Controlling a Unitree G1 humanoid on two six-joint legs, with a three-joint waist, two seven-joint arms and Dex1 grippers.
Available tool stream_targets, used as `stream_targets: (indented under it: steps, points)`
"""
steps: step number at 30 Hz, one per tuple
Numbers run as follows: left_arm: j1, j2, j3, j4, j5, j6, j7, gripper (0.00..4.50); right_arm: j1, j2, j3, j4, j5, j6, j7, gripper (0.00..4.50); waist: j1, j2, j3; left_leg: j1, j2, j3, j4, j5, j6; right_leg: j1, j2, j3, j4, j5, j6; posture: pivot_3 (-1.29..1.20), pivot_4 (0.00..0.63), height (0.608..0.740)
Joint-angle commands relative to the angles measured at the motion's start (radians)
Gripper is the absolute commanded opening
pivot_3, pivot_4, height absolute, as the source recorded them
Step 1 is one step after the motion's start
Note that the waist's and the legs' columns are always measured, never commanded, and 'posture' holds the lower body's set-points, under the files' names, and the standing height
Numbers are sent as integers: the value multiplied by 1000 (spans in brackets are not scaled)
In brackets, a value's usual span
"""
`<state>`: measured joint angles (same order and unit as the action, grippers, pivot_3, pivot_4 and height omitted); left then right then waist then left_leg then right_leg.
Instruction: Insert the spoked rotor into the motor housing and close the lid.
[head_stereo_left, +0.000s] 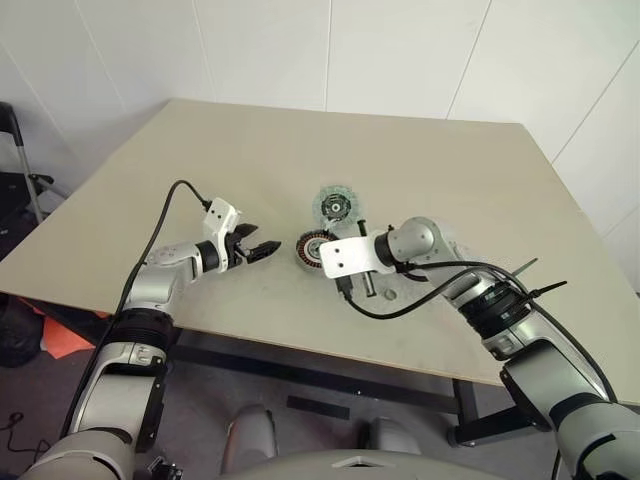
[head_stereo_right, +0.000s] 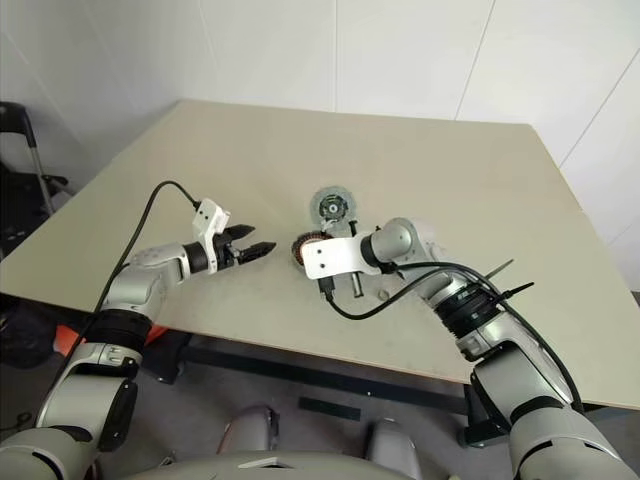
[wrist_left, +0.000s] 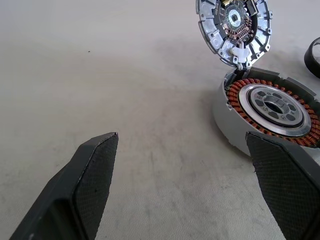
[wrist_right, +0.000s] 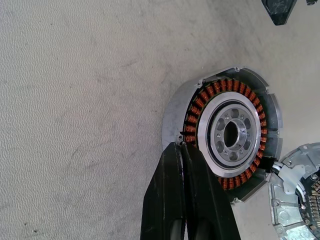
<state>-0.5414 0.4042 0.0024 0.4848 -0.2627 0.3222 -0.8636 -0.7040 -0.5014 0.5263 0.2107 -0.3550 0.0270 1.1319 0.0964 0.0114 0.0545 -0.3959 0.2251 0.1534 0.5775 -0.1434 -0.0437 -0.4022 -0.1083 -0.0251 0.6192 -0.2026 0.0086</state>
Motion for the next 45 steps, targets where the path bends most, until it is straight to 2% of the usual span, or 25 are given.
stream_targets:
  steps: [1,16,19,26,33,36,42,45]
  points:
    - [-10,11,20,-38,-4,-17,3,4332,-9,-12,14,35,-30,-9,-7,24,0,0,0,1,0,0,0,0,0,1,0,0,0,0,0,0,0,740]
    - [-11,8,19,-39,-5,-17,7,4332,-48,-19,-2,57,-31,-30,-2,24,0,0,0,3,0,0,0,0,0,2,0,1,0,0,0,0,0,740]
    - [-11,8,20,-39,-5,-16,7,4332,-54,-25,-4,52,-14,-35,28,655,0,0,0,3,0,0,0,0,0,2,0,1,0,0,0,0,0,740]
    - [-11,8,21,-37,-6,-17,9,4332,-74,-12,-12,85,-42,-65,-44,3028,-1,0,0,-1,0,0,-1,0,0,-2,0,0,-1,0,0,0,0,740]
    - [-9,10,22,-34,-5,-19,9,4332,-74,-17,-13,88,-38,-75,-44,3028,0,0,0,-4,0,0,-2,0,0,-4,0,0,-1,0,0,0,0,740]
    - [-11,10,23,-30,-4,-21,9,4332,-73,-18,-15,78,-28,-78,-31,2400,0,0,0,-4,0,0,-1,0,0,-4,0,0,-1,0,0,0,0,740]
    - [-17,11,23,-21,-2,-24,8,4332,-71,-20,-17,71,-26,-81,-22,379,-1,0,0,-4,0,0,-1,0,0,-4,0,0,-1,0,0,0,0,740]
    - [-20,11,23,-18,-2,-26,8,4332,-72,-18,-18,73,-29,-81,-24,379,1,0,0,-4,0,0,-1,0,0,-4,0,0,-1,0,0,0,0,740]
